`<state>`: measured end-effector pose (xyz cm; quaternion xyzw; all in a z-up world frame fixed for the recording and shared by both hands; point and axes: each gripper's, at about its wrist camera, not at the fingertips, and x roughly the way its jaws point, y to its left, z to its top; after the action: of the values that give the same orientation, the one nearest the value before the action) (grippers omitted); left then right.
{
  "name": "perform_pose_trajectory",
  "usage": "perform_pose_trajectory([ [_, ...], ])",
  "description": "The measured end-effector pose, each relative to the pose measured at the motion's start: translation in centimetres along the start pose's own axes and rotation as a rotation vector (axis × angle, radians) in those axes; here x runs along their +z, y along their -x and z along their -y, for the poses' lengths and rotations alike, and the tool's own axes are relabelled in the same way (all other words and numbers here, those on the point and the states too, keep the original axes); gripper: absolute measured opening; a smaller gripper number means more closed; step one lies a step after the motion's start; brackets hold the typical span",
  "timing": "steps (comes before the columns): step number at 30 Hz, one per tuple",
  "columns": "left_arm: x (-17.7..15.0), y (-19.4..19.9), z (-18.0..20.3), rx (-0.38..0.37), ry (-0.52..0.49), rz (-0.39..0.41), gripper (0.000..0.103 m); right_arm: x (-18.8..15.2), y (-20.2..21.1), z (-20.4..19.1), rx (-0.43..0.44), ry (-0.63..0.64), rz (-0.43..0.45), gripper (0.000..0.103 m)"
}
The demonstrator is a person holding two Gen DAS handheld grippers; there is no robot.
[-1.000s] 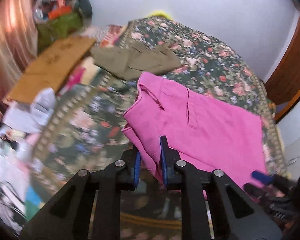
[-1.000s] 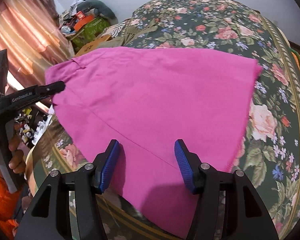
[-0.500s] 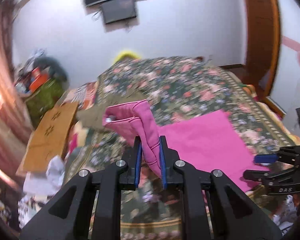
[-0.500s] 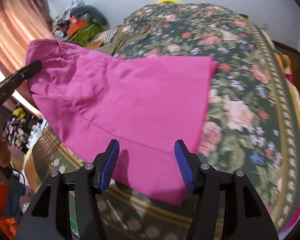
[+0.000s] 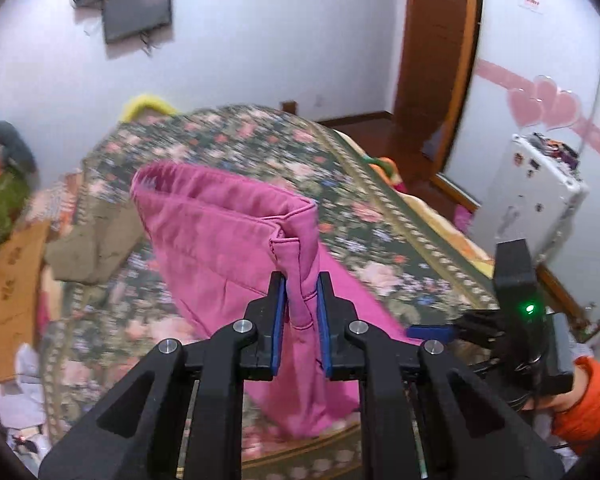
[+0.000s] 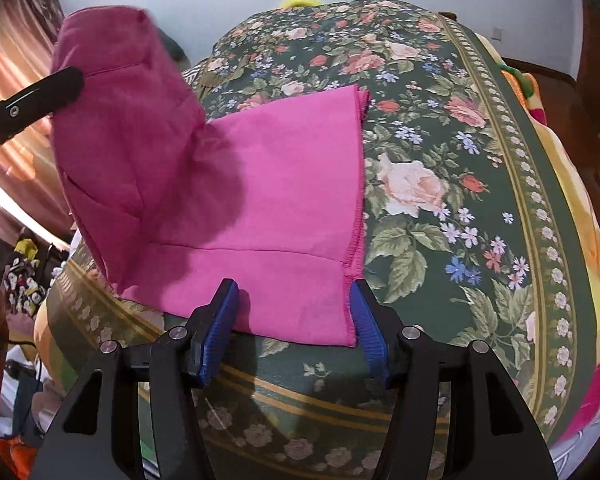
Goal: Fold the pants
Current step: 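Lift the hem with the left tool and fold it toward the waistband, then open the left tool and release the folded pink trousers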
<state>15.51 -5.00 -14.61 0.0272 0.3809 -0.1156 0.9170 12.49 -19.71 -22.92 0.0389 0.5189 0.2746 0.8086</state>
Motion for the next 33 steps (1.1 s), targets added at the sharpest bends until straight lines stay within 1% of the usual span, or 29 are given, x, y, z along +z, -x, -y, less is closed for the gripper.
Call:
perform_pose_trajectory([
  [1, 0.0, -0.4, 0.1, -0.023, 0.011, -0.015, 0.015, -0.1, 0.1, 0.2, 0.002, -0.007, 0.001, 0.053],
  [4, 0.1, -2.5, 0.3, -0.123, 0.054, -0.089, 0.014, -0.3, 0.2, 0.5, 0.002, -0.011, 0.004, 0.053],
  [6, -0.3, -3.5, 0.8, -0.173, 0.051, -0.119, 0.014, -0.3, 0.2, 0.6, 0.003, -0.015, 0.005, 0.053],
  [11, -1.4, -6.2, 2.1, -0.216, 0.065, -0.219, 0.014, -0.4, 0.3, 0.7, 0.003, -0.016, 0.007, 0.053],
  [16, -1.8, -7.5, 2.8, -0.223, 0.057, -0.27, 0.014, -0.6, 0.6, 1.0, 0.004, -0.024, 0.012, 0.053],
  [18, -1.7, -7.6, 3.0, -0.217, 0.042, -0.279, 0.016, -0.7, 0.8, 1.0, 0.002, -0.026, 0.013, 0.054],
  [20, -1.5, -7.4, 3.1, -0.212, 0.016, -0.28, 0.024, -0.7, 1.0, 1.0, 0.001, -0.031, 0.019, 0.054],
  [21, -1.4, -7.1, 3.0, -0.209, 0.009, -0.273, 0.034, -0.8, 1.2, 1.0, -0.002, -0.036, 0.029, 0.054],
  [22, -1.2, -6.6, 2.9, -0.2, 0.005, -0.259, 0.048, -0.8, 1.8, 0.9, -0.002, -0.041, 0.047, 0.054],
  [24, -0.5, -5.2, 2.2, -0.181, 0.006, -0.209, 0.059, -0.5, 2.5, 0.6, 0.007, -0.042, 0.072, 0.054],
  [27, 0.6, -3.9, 0.5, -0.137, 0.024, -0.166, 0.059, 0.1, 4.2, -0.1, 0.002, -0.029, 0.133, 0.054],
  [30, 1.5, -3.4, -2.2, -0.048, 0.04, -0.133, 0.06, 0.8, 5.2, -0.6, 0.015, -0.026, 0.172, 0.054],
  [32, 1.9, -3.6, -4.1, 0.005, 0.056, -0.136, 0.06, 1.3, 5.4, -1.0, 0.026, -0.023, 0.194, 0.054],
  [33, 2.0, -3.9, -5.0, 0.02, 0.066, -0.143, 0.06, 1.6, 5.3, -1.3, 0.028, -0.02, 0.203, 0.054],
])
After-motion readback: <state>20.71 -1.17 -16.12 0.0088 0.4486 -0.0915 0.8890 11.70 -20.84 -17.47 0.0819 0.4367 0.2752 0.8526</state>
